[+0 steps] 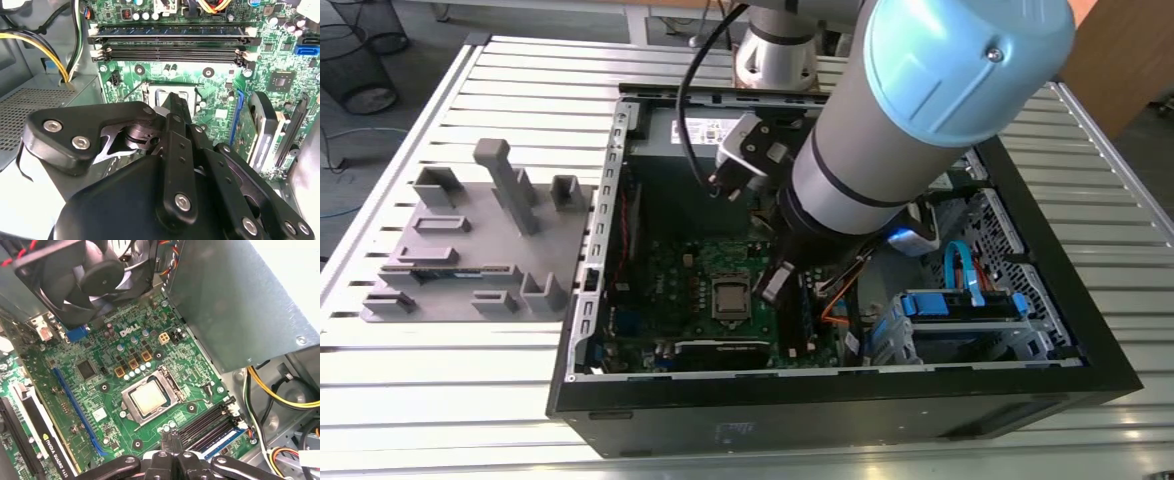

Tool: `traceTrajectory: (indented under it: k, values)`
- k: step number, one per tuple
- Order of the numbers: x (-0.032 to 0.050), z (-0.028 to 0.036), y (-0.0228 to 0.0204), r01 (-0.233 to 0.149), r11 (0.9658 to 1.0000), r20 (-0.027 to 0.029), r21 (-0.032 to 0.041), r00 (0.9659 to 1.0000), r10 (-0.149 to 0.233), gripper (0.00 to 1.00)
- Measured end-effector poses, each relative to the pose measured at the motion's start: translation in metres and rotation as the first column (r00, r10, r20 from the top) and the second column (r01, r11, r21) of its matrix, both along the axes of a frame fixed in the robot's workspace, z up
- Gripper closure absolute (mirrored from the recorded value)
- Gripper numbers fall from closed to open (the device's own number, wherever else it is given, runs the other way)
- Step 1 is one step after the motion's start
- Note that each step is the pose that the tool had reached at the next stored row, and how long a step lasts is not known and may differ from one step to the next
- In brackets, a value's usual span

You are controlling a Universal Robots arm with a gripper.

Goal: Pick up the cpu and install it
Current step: 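Install the first cpu locking lever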

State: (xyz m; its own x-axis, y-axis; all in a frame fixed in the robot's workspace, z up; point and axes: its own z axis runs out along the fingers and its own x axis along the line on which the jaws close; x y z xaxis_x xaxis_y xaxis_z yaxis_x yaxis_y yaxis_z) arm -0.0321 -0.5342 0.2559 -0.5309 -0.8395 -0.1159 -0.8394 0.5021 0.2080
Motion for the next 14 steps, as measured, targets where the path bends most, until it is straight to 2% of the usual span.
traceTrajectory:
  k: [5, 8, 11, 14]
  values:
    - [0.0000, 0.0027, 0.0009, 0.000, 1.0000, 0.0001, 0.0002, 1.0000, 0.000, 0.89]
    - [-0.0007, 0.0027, 0.0030, 0.003, 1.0000, 0.0001, 0.0002, 1.0000, -0.003, 0.89]
    - [-0.0048, 0.0027, 0.0059, 0.011, 0.9999, 0.0011, 0.0002, 0.9999, -0.011, 0.89]
    - [-0.0101, 0.0027, 0.0067, 0.027, 0.9996, 0.0029, 0.0001, 0.9996, -0.027, 0.89]
